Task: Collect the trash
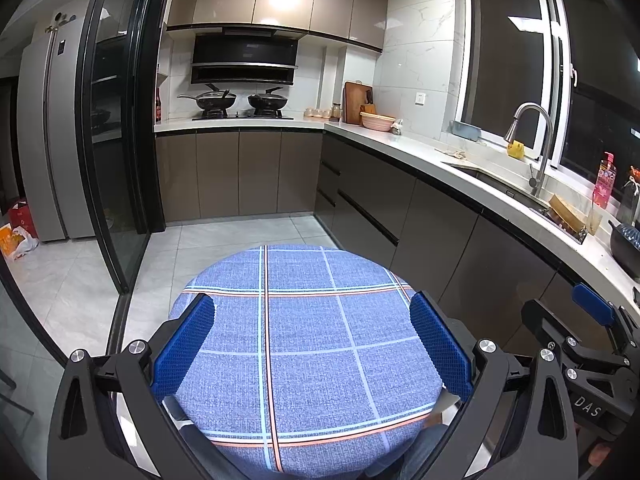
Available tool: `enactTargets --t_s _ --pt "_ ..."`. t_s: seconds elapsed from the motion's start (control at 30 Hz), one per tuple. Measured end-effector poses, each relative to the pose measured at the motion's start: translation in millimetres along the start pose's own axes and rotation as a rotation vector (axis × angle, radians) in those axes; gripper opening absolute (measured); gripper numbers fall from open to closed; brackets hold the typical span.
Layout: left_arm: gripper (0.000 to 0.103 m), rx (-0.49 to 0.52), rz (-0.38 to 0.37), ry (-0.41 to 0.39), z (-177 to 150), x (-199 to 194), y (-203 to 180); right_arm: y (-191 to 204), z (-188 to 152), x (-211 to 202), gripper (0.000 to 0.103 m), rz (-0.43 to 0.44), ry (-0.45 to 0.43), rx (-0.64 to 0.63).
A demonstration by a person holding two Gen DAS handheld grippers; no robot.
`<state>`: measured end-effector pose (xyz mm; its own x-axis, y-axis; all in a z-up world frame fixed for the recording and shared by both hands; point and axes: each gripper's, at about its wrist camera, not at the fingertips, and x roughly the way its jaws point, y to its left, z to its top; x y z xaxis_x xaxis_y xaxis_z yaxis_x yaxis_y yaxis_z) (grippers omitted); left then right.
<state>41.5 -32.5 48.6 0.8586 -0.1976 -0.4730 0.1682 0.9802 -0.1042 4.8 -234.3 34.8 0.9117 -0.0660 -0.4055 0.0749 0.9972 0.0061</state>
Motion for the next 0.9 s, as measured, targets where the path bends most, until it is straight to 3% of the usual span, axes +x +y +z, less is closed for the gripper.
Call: enactTargets --t_s 0.9 --pt "0.095 0.003 0.002 0.000 -1.0 2.3 1.9 2.1 -2.4 2.5 0.100 0.003 0.003 0.002"
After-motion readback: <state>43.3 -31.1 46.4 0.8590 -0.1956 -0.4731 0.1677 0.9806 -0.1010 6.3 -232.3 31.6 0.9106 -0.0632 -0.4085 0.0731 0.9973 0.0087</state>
